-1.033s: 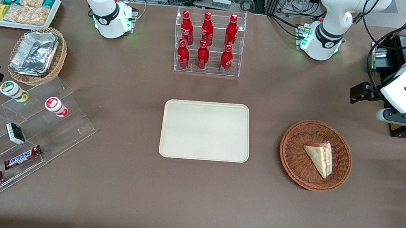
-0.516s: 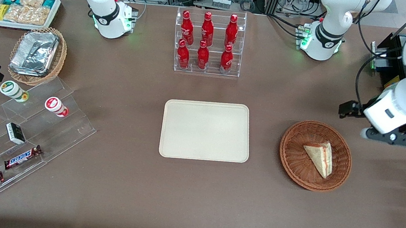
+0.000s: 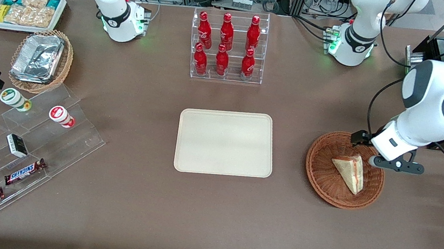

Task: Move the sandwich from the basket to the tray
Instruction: 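Move the left gripper over the wrapped sandwich in the wicker basket, then lower the open left gripper around the sandwich's wrapped end, then close the left gripper on the sandwich and lift it from the basket, then carry the sandwich over the cream tray and lower it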

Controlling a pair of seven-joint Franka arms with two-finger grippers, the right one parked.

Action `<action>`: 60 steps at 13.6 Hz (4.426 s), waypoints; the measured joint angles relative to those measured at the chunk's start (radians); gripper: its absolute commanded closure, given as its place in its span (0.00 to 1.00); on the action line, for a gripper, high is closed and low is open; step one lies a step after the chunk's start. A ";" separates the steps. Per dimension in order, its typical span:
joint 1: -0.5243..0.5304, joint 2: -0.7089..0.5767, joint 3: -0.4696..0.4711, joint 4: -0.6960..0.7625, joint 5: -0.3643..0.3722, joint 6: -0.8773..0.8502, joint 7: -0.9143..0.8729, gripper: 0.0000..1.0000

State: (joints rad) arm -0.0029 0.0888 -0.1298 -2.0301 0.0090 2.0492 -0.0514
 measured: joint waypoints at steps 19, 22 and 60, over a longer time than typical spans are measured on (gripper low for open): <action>0.032 0.088 0.000 -0.128 0.000 0.256 -0.666 0.00; 0.032 0.109 0.001 -0.121 0.000 0.258 -0.677 0.00; -0.175 0.272 -0.233 0.264 -0.001 -0.086 -0.686 1.00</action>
State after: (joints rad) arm -0.1778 0.3611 -0.3629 -1.7664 0.0083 1.9635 -0.7371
